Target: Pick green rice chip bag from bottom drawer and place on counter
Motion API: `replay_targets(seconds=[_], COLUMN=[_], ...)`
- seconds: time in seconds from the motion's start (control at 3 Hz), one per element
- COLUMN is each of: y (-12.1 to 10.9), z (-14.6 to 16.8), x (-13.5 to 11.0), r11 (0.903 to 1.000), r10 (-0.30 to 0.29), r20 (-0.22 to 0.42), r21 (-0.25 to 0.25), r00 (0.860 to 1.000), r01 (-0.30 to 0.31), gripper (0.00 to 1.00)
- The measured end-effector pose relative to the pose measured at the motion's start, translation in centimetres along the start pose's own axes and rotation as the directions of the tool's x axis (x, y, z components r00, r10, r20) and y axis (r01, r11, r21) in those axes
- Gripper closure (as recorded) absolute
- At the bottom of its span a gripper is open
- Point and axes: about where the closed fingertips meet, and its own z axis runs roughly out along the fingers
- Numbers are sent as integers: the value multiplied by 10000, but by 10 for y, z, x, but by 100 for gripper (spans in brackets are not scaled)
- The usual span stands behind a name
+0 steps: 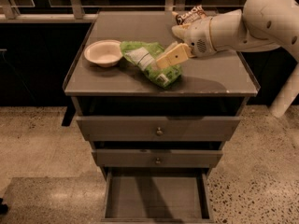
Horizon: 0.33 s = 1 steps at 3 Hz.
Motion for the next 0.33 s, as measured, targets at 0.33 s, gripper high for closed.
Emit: replay_targets(seconds=[0.33], y=[0], z=[0], x=[0], r11=[10000], r10=[0], r20=[0], r21=[0], r00=[10000], r01=[0], gripper=[0])
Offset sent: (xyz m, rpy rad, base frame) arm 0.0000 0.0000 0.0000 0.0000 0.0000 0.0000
